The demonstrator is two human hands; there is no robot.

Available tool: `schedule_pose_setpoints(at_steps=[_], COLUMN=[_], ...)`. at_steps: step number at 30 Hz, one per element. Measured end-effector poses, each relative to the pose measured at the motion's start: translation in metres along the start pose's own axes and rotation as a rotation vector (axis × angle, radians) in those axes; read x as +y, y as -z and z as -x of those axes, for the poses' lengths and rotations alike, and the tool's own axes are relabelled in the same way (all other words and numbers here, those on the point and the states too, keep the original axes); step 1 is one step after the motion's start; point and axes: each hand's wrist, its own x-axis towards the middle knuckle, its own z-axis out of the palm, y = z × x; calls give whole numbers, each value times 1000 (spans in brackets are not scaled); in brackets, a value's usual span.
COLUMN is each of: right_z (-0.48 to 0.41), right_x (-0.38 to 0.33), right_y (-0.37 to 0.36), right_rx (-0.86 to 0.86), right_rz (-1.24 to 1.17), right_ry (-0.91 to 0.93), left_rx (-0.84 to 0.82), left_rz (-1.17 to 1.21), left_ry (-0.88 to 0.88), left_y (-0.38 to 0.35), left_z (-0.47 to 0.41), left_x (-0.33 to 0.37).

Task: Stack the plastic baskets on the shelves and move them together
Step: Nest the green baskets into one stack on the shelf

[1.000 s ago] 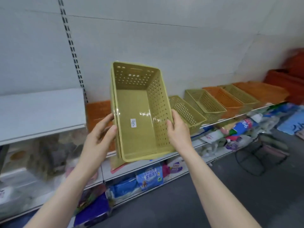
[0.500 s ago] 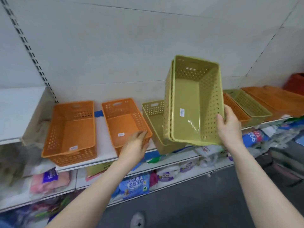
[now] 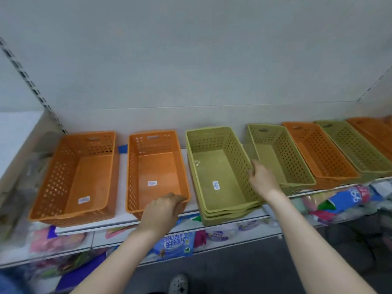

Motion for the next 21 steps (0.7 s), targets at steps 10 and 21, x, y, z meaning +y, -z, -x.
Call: schedule_pose_setpoints(at_steps=[10,21], right_z=[-36,-94], right_x=[22,167], right_y=[0,73], right_rx=[-209,243], right_rz=[-174,407], right_ry=[88,24], left_rx=[258,221], left_rz=[283,143], left_ry=[194,568], left_y=[15,-8], left_z=[-36,-59], left_x=[62,118])
